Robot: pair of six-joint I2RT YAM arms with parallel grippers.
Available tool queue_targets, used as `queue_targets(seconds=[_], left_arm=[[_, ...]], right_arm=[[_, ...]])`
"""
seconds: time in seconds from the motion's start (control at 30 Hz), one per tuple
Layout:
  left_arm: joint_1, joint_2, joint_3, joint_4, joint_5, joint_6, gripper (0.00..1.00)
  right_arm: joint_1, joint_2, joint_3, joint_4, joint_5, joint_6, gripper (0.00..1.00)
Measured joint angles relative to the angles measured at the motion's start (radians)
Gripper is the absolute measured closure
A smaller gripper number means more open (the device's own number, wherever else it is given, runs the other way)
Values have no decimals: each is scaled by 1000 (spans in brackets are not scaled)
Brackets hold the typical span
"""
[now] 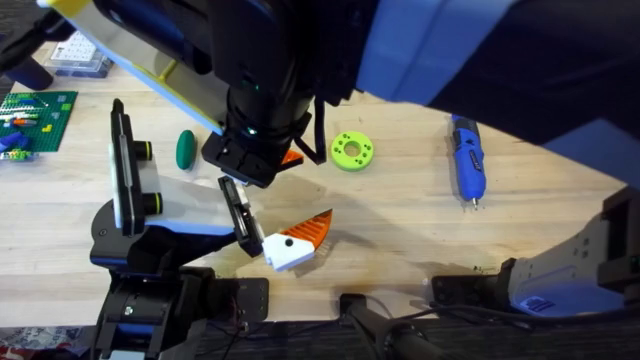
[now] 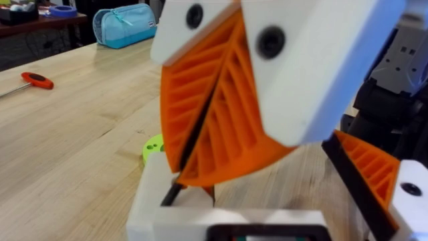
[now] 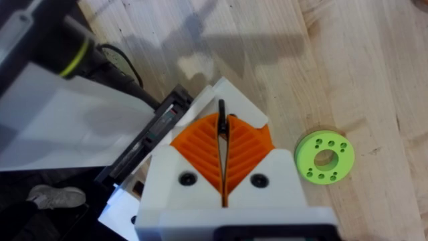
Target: Pick up the gripper from the table and insert it into the empty holder that is missing its gripper. Then pick up a screw, insert it into the mounting hole, and use the screwdriver to tighten it. Finally, clean up the table by picking up the vegetable and placing it into the bucket.
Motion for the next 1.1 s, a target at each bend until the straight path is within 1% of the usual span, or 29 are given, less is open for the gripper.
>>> queue_targets(seconds=[0.5,0.77,0.9,1.1], left_arm=[[0,0,0,3,1,-3,13],[0,0,0,3,1,-3,13],[0,0,0,3,1,-3,13],[0,0,0,3,1,-3,13]], right_arm=[[-1,-4,1,-9,1,1,988],[-2,-6,44,-71,5,1,988],[-2,-7,68,-77,5,0,988],[-2,-11,73,-100,21,1,988]])
